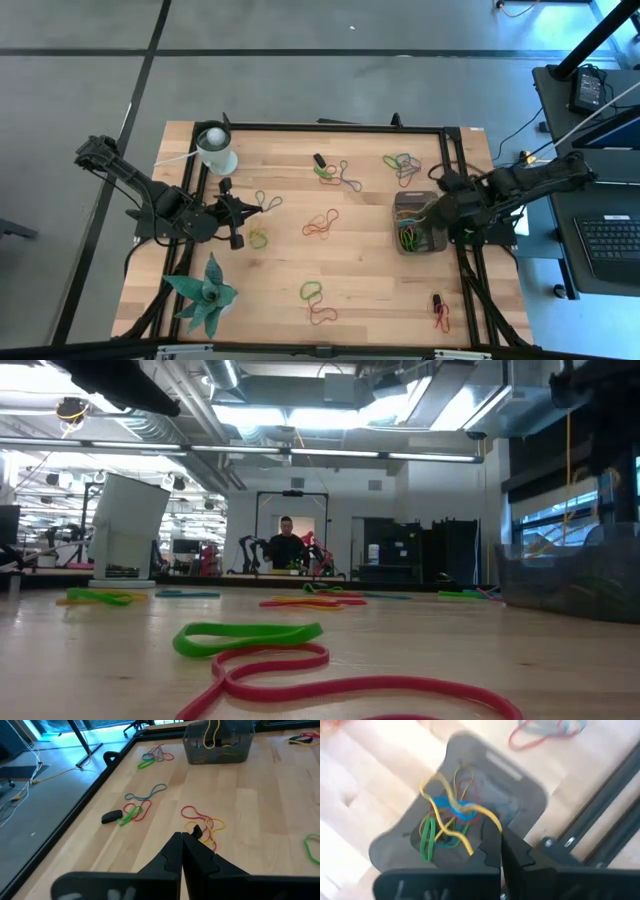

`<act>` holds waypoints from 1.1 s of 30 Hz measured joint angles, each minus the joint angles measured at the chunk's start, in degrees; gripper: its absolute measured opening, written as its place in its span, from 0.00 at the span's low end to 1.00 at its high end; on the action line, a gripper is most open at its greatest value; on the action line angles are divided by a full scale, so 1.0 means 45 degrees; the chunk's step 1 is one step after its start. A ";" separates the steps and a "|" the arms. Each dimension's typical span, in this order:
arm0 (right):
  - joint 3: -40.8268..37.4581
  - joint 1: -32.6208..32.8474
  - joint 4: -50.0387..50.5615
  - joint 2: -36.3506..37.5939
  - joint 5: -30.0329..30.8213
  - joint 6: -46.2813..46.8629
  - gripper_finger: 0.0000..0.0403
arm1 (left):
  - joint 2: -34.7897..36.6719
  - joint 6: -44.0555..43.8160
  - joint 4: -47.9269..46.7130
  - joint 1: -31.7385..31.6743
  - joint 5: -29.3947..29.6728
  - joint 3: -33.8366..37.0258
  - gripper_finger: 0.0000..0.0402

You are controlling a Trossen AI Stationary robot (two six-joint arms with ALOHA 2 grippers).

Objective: Pick and place rubber bands into bin
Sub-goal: Put the yellow rubber band into the black bin

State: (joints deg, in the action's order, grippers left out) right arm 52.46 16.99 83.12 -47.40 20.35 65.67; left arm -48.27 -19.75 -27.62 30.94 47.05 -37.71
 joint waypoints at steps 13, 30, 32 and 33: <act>-0.0308 0.0000 -0.0120 -0.0052 0.0935 -0.0321 0.00 | 0.0000 -0.0120 0.0000 0.0000 0.0000 0.0000 0.00; -0.5190 -0.0005 -0.6975 -0.0052 0.1384 -0.0226 0.03 | 0.0000 -0.0120 -0.0005 0.0005 -0.0040 0.0000 0.00; -0.5235 -0.0005 -0.6879 -0.0052 0.1165 0.0199 0.06 | 0.0000 -0.0120 -0.0005 0.0005 -0.0044 0.0000 0.00; -0.5240 -0.0021 -0.6712 -0.0051 0.1072 0.0383 0.08 | 0.0000 -0.0120 -0.0005 0.0005 -0.0044 0.0000 0.00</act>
State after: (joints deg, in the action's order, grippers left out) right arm 28.88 16.90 52.92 -47.63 25.17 67.39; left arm -48.27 -20.29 -27.64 30.96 46.85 -37.71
